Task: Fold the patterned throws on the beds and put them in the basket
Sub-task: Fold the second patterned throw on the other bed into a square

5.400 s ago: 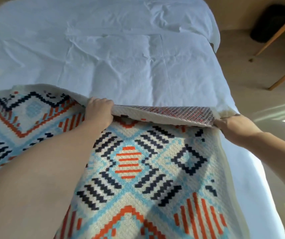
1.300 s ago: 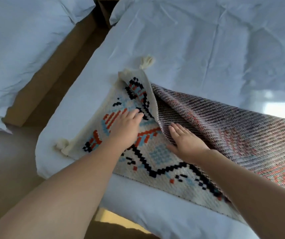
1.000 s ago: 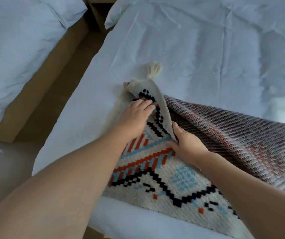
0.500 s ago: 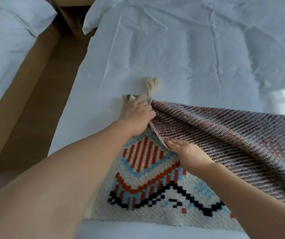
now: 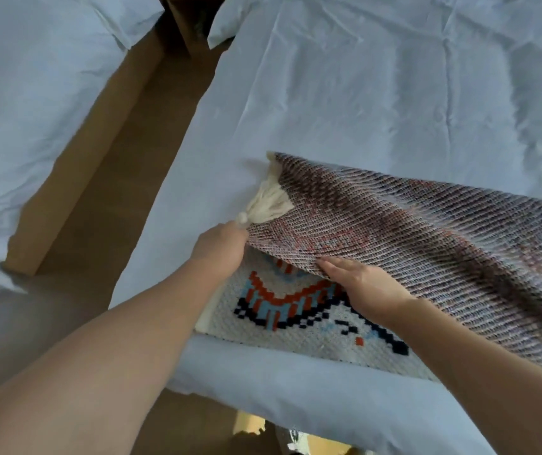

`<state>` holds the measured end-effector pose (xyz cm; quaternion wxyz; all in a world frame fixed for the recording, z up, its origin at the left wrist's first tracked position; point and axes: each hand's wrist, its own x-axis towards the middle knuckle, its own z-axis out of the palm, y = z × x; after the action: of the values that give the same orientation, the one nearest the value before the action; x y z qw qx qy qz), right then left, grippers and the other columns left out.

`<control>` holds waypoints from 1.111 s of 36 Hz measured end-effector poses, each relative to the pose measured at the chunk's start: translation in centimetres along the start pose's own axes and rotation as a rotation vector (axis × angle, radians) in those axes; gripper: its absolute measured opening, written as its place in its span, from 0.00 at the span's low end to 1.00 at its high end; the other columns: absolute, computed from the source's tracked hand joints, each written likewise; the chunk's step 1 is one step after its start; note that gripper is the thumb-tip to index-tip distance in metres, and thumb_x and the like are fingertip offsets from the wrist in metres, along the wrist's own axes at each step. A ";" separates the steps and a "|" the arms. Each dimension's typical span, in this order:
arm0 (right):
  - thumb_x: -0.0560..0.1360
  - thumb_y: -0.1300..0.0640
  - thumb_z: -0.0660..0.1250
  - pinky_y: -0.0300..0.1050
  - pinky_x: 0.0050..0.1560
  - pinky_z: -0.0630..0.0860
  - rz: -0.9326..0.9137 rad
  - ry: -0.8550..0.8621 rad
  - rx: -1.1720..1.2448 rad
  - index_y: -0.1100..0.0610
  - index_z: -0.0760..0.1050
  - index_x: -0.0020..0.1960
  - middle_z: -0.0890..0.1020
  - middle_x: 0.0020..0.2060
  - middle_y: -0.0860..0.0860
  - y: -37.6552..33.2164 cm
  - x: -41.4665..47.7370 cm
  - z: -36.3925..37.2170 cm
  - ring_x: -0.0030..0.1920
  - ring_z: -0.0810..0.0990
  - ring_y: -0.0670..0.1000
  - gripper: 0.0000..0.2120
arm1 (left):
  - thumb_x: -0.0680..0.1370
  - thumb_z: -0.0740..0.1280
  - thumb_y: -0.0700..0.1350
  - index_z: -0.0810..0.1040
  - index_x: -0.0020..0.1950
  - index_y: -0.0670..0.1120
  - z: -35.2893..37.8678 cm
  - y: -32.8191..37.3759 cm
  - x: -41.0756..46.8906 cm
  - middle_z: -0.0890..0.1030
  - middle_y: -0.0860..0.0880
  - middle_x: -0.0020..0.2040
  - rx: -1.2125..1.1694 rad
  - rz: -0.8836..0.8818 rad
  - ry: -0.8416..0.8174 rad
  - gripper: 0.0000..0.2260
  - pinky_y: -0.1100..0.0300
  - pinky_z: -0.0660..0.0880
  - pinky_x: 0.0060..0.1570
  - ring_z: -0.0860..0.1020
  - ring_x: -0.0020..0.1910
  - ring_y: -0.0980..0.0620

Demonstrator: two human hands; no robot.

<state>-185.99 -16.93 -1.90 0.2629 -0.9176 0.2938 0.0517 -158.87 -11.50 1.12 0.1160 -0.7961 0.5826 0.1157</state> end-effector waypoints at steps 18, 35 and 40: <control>0.77 0.72 0.51 0.39 0.71 0.38 -0.106 -0.061 -0.104 0.55 0.52 0.78 0.54 0.77 0.51 -5.8 -6.1 6.0 0.78 0.51 0.51 0.32 | 0.77 0.63 0.36 0.79 0.50 0.38 7.1 -3.2 -13.9 0.80 0.41 0.45 0.114 0.041 0.009 0.07 0.53 0.69 0.35 0.78 0.41 0.40; 0.81 0.62 0.47 0.49 0.76 0.40 0.364 -0.030 -0.325 0.58 0.43 0.78 0.43 0.78 0.55 1.4 -15.7 5.1 0.78 0.42 0.54 0.27 | 0.76 0.64 0.45 0.72 0.67 0.41 6.2 12.8 -12.5 0.74 0.43 0.65 0.044 0.393 0.116 0.20 0.48 0.64 0.67 0.69 0.65 0.42; 0.81 0.62 0.49 0.49 0.75 0.40 0.495 0.034 -0.287 0.58 0.45 0.78 0.46 0.78 0.56 5.6 -19.8 4.3 0.78 0.44 0.55 0.28 | 0.80 0.58 0.49 0.61 0.75 0.43 5.9 20.3 -12.0 0.63 0.44 0.75 -0.007 0.526 0.065 0.24 0.51 0.52 0.74 0.58 0.75 0.45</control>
<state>-205.19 -8.44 -3.20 0.1049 -0.8465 0.5028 0.1400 -182.09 -4.83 -1.68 0.0607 -0.6210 0.7724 0.1183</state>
